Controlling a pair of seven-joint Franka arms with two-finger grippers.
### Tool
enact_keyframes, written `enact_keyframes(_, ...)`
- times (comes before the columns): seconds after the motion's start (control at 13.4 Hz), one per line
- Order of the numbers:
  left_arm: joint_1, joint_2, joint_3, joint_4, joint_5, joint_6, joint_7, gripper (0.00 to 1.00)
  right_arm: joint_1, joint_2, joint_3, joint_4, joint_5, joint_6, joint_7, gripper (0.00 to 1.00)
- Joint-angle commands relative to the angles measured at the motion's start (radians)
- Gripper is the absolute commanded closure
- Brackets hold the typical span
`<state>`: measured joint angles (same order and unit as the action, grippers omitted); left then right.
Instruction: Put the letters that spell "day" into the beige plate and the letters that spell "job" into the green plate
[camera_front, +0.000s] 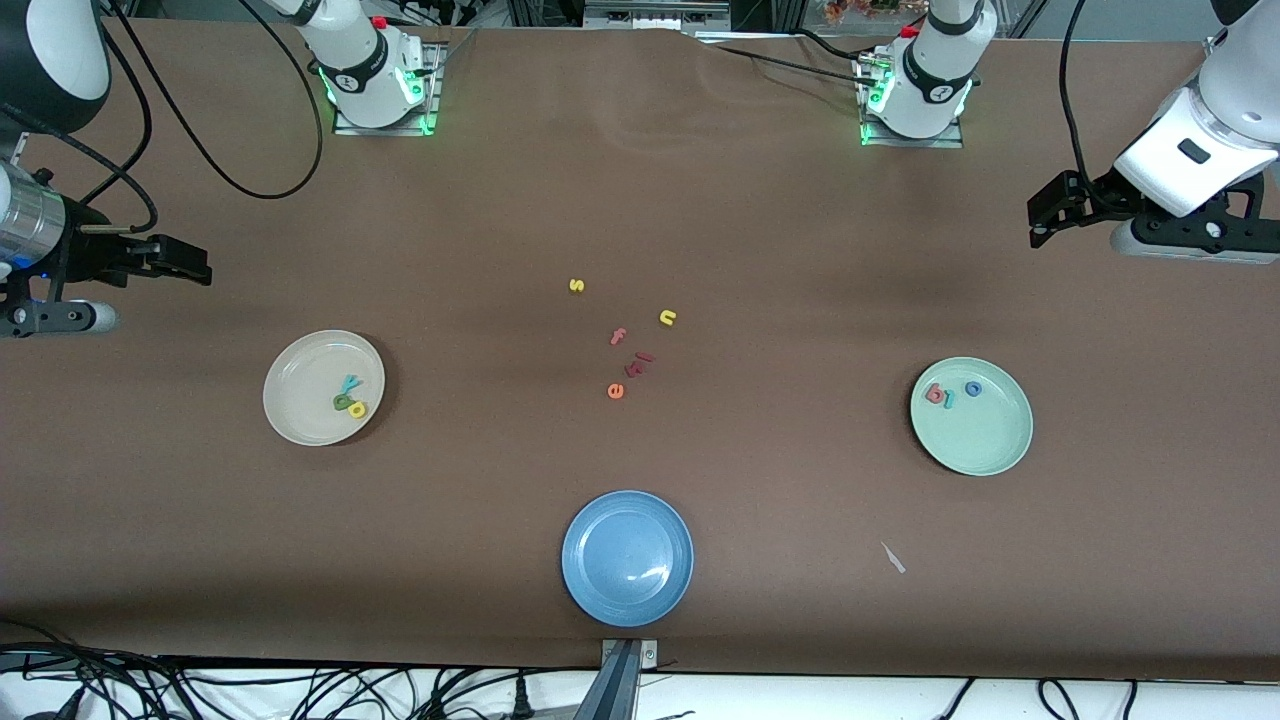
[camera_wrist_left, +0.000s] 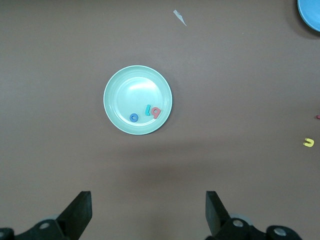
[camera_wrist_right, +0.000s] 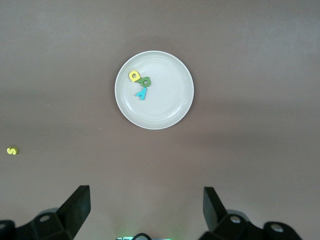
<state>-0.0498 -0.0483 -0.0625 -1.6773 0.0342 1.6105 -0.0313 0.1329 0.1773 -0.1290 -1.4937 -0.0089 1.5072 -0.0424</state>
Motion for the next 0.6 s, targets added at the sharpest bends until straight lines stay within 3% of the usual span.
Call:
enact_keyframes(0.0,0.025,-0.016,0.001,-0.018,-0.014,0.014,0.057,0.00,-0.004,-0.004,0.000,-0.002,0.017,-0.001,0.007,0.00)
enact_keyframes(0.52,0.045,-0.015,-0.034,-0.015,-0.014,0.014,0.051,0.00,-0.004,-0.004,0.000,-0.003,0.017,-0.002,0.006,0.00)
